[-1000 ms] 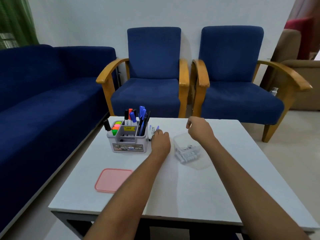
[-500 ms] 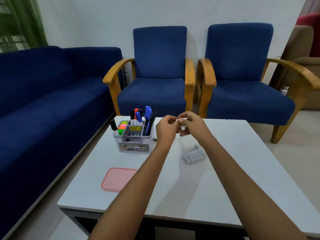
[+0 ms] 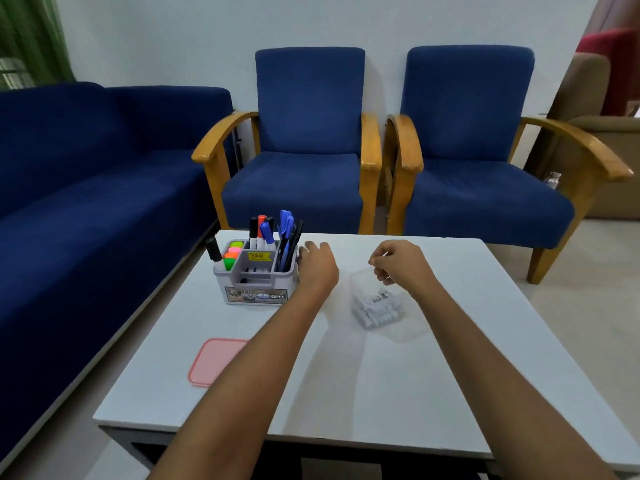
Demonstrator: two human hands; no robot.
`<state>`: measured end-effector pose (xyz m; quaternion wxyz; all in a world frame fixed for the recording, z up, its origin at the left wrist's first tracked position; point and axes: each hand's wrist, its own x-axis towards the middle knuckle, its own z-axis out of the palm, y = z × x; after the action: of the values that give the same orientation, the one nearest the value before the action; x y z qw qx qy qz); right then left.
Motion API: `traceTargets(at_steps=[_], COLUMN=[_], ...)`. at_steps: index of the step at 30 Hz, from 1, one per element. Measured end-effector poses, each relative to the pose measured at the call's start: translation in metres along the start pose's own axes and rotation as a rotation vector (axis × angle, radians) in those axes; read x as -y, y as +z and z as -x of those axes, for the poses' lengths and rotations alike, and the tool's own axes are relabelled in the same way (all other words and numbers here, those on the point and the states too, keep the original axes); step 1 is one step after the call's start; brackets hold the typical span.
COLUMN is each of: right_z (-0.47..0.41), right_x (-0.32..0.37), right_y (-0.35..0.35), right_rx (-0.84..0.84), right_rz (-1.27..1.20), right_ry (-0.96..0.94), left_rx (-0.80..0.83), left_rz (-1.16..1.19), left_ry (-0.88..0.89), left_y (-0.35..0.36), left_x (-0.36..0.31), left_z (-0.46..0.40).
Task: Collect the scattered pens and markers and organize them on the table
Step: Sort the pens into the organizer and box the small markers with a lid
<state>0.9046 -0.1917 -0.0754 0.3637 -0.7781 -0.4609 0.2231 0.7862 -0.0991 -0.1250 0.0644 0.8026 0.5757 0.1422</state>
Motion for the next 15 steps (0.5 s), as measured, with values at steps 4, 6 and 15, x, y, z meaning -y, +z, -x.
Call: traceTargets(at_steps=[4, 6, 15], right_z=[-0.001, -0.001, 0.004], right_x=[-0.011, -0.015, -0.004], right_y=[0.016, 0.022, 0.026], right_rx=[-0.148, -0.24, -0.48], right_rz=[0.032, 0.179, 0.145], right_ry=[-0.058, -0.1, -0.304], left_rx=[0.076, 0.051, 0.146], left_rz=[-0.253, -0.229, 1.136], left_ry=[0.023, 0.034, -0.309], left_y=[0.018, 0.021, 0.007], left_x=[0.005, 0.005, 0.018], left_z=[-0.001, -0.002, 0.021])
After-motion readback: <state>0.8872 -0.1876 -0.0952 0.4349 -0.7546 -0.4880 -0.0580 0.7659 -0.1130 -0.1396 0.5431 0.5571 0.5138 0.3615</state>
